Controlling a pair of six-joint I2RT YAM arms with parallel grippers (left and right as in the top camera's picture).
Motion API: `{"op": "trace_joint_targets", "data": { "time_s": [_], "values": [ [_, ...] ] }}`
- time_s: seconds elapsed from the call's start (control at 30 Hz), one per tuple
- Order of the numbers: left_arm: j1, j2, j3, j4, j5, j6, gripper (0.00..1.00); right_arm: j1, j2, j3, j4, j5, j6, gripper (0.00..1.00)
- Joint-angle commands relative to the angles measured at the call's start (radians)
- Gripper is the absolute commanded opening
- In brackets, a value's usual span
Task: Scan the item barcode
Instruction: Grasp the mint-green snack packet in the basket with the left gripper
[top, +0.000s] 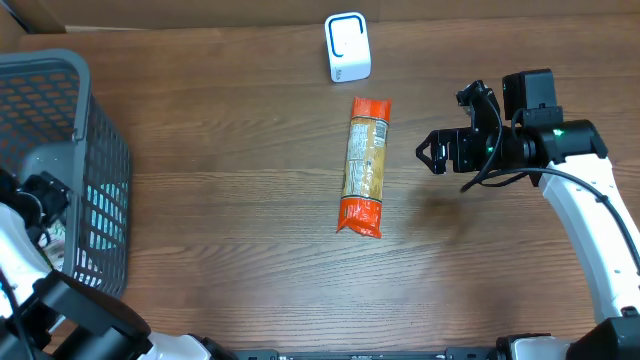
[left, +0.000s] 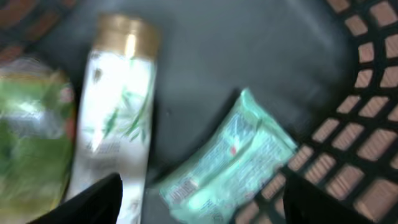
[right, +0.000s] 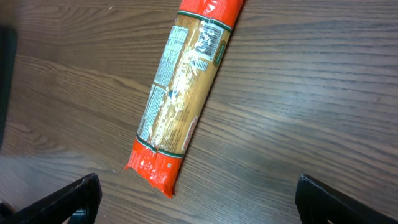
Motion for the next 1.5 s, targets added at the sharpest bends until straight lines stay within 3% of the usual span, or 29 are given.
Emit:
{"op": "trace_joint_targets", "data": {
  "time_s": [0.0, 0.5, 0.6, 0.67, 0.7, 0.77, 1.0, 1.17, 1.47],
  "values": [
    [-0.019, 0.039, -0.085, 0.084, 0.058, 0.119, 0.74, 0.005, -0.006, 0.023, 0.002, 0.002, 0.002, 1.00],
    [-0.034, 0.299, -0.109, 0.146, 0.087, 0.211, 0.76, 0.005, -0.006, 0.023, 0.002, 0.002, 0.002, 1.00],
    [-0.040, 0.341, -0.109, 0.151, 0.087, 0.211, 0.72, 0.005, -0.006, 0.023, 0.003, 0.002, 0.002, 1.00],
    [-0.045, 0.369, -0.109, 0.151, 0.087, 0.211, 0.57, 0.005, -0.006, 0.023, 0.003, 0.002, 0.002, 1.00],
    [-0.047, 0.380, -0.109, 0.151, 0.090, 0.211, 0.45, 0.005, -0.006, 0.023, 0.003, 0.002, 0.002, 1.00],
    [-0.051, 0.394, -0.109, 0.149, 0.091, 0.211, 0.04, 0.005, -0.006, 0.023, 0.003, 0.002, 0.002, 1.00],
    [-0.049, 0.362, -0.050, 0.084, 0.089, 0.194, 0.04, 0.005, -0.006, 0.023, 0.007, 0.002, 0.002, 1.00],
    [-0.049, 0.285, 0.182, -0.108, 0.026, 0.070, 0.04, 0.005, -0.006, 0.023, 0.006, 0.002, 0.003, 1.00],
    [-0.093, 0.045, 0.656, -0.395, 0.028, 0.042, 0.04, 0.005, -0.006, 0.023, 0.014, 0.002, 0.002, 1.00]
  ]
}}
